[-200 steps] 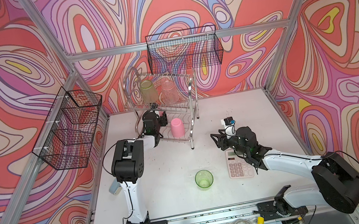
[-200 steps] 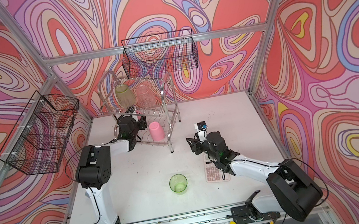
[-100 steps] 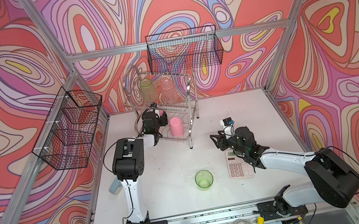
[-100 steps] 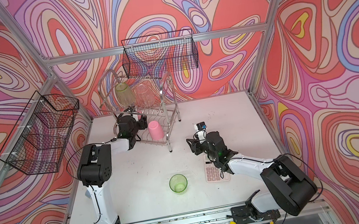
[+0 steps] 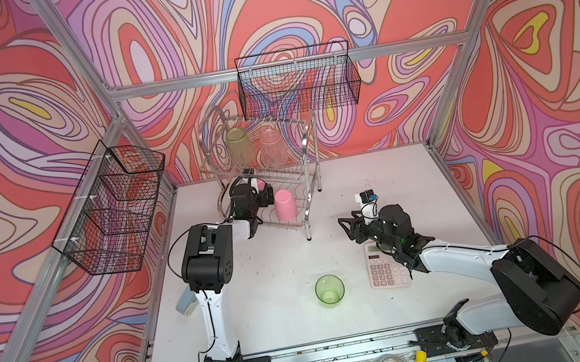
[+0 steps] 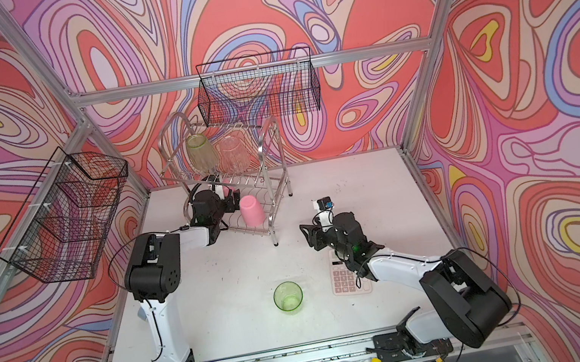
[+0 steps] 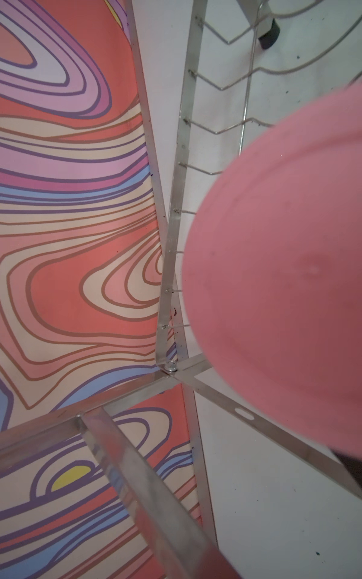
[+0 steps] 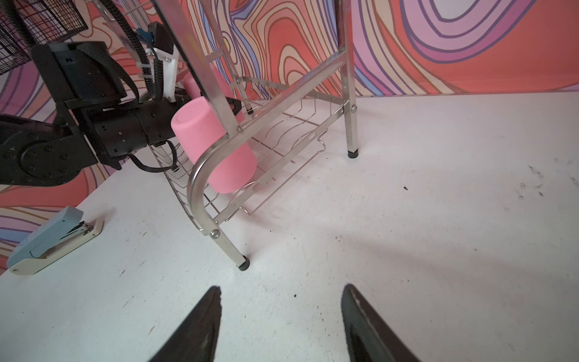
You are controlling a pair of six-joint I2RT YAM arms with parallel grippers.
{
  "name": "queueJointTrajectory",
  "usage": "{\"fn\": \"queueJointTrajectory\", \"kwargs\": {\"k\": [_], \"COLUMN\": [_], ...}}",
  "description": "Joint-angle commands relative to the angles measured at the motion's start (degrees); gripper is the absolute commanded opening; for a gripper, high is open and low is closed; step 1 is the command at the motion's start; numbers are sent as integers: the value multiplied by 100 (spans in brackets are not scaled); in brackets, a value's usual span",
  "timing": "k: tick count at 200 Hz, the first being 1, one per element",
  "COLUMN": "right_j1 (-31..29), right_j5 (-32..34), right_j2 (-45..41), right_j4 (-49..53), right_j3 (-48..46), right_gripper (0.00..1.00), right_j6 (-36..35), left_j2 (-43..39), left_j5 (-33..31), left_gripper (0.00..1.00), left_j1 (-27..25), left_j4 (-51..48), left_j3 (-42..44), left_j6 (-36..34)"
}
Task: Load the cups into the dish rack
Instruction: 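Lower the pink cup upside down onto the lower rack tier with the left gripper, then open the left gripper and draw it back from the rack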
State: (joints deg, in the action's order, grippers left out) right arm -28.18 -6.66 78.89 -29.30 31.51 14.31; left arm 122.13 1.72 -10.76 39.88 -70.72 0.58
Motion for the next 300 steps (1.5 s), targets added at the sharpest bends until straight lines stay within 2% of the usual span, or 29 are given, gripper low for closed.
{"fn": "queueJointTrajectory", "kwargs": {"k": [1, 140, 164, 193, 300], "right_j1": [16, 24, 24, 22, 21], "right_j5": [-98, -308, -296, -318, -335], "right_j2": [28, 43, -55, -128, -268], "right_j4": [-118, -192, -173, -150, -212], "right_j3": [66, 120, 66, 23, -72], "right_gripper": [63, 68, 69, 69, 69], "right_j6": [55, 77, 43, 45, 46], "left_j2": [-130, -717, -847, -941, -1457], "left_j5": [-14, -154, -229, -84, -105], "left_gripper": [98, 100, 100, 100, 100], "left_j1": [69, 66, 63, 61, 57], "left_j4": [372, 633, 1016, 668, 570], "left_j3": [157, 874, 1156, 1023, 1374], "left_j6": [-100, -59, 10, -58, -42]}}
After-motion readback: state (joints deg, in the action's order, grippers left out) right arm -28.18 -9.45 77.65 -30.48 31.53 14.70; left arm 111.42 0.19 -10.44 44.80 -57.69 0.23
